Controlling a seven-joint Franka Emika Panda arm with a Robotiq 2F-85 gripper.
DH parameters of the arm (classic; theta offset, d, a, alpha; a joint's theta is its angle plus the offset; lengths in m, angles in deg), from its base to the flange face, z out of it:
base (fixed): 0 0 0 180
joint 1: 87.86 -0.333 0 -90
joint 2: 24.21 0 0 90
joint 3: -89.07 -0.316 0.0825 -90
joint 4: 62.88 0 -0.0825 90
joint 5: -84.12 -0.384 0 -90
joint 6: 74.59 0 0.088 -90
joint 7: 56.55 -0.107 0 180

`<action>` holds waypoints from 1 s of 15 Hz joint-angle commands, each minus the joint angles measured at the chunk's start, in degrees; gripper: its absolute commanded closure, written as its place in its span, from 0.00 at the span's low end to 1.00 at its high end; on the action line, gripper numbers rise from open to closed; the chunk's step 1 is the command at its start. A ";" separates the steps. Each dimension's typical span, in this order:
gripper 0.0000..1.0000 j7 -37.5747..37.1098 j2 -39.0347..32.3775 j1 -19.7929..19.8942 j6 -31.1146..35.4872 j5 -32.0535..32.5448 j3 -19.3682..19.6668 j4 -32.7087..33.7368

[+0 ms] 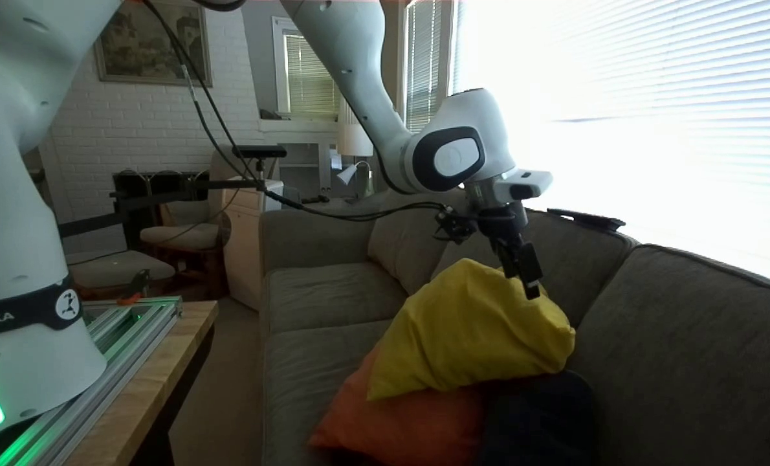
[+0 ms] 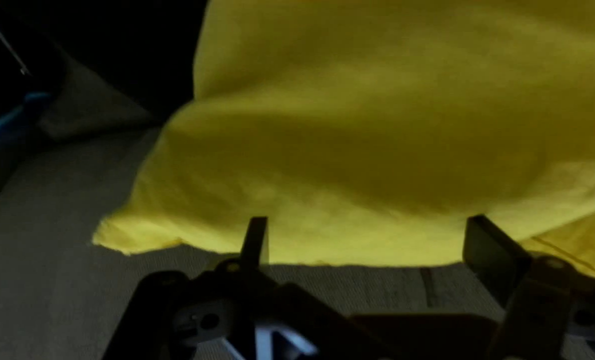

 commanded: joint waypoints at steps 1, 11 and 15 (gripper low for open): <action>0.00 3.00 1.75 7.55 -10.92 -2.63 -7.40 0.26; 0.32 1.34 -0.81 13.27 -18.22 -3.86 -11.46 2.35; 0.62 -0.81 -6.07 12.78 -12.03 -5.47 -12.88 5.69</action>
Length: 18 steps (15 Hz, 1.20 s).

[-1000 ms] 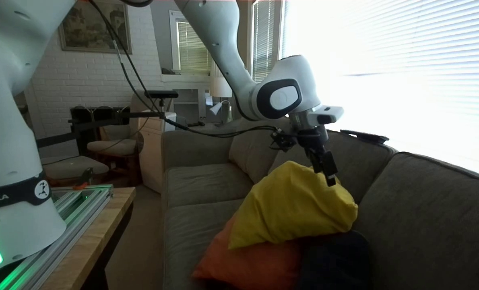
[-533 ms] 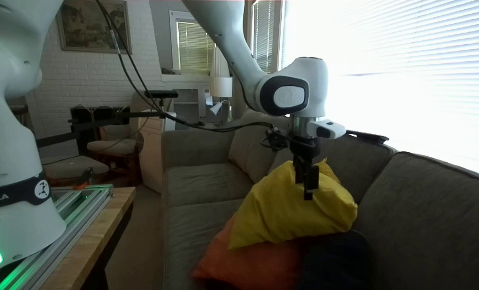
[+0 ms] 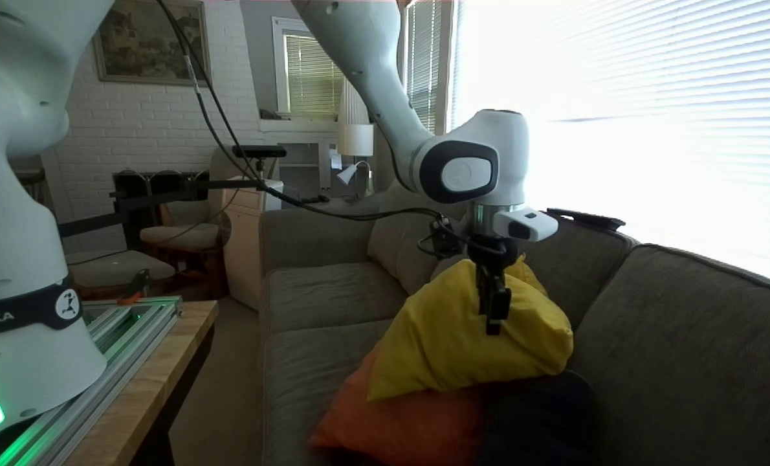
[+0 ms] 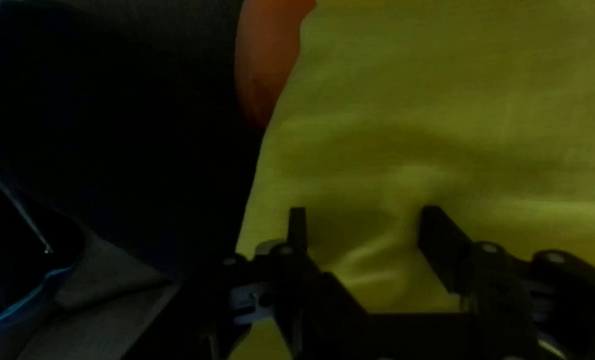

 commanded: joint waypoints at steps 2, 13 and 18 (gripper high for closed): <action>0.76 -2.41 -7.18 -0.25 7.28 -4.26 -2.30 5.69; 0.99 3.41 1.75 1.04 -8.36 -11.18 -12.98 3.30; 0.99 5.84 7.61 2.01 -16.11 -17.88 -14.88 3.34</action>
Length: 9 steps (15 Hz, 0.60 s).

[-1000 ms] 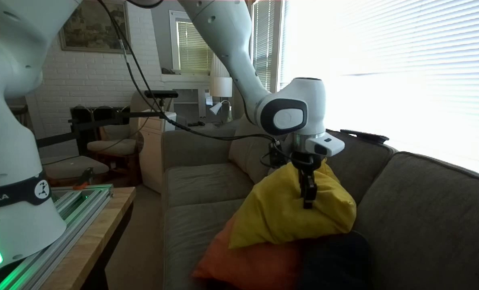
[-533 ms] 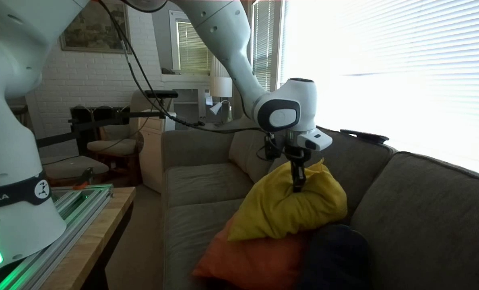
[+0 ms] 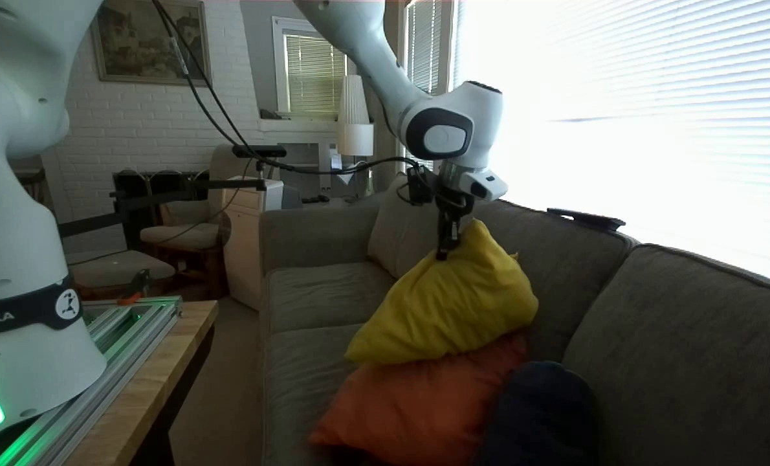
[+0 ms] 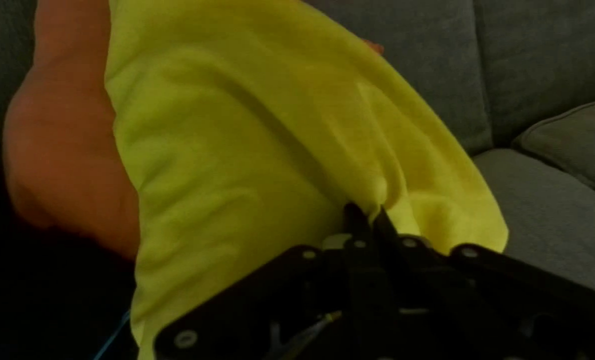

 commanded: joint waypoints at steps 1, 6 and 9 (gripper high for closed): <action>0.99 4.20 5.35 1.82 -4.66 -6.82 -2.00 -1.69; 0.99 8.33 9.28 1.76 -8.59 -11.78 -2.38 -2.39; 0.99 9.97 9.96 1.69 -11.52 -13.53 -2.16 -2.78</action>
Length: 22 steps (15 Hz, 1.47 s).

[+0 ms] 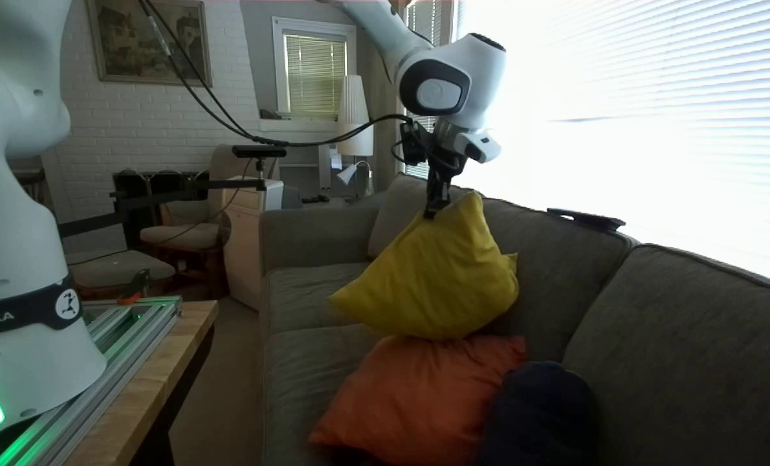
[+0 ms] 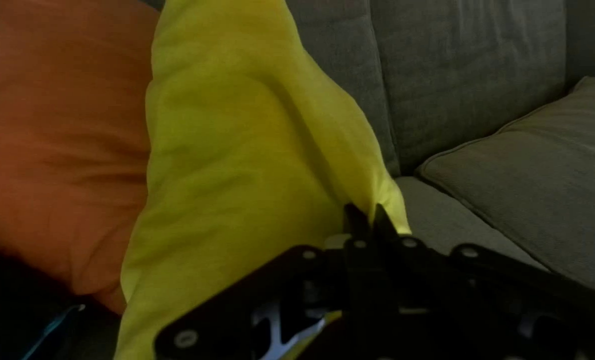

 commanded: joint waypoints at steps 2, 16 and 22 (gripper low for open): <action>0.99 2.95 1.99 0.61 -3.48 -3.35 0.49 -2.51; 0.65 -9.78 -12.68 -0.23 -1.13 3.48 11.60 4.13; 0.22 -8.76 -6.03 -5.08 12.18 14.15 14.14 -1.43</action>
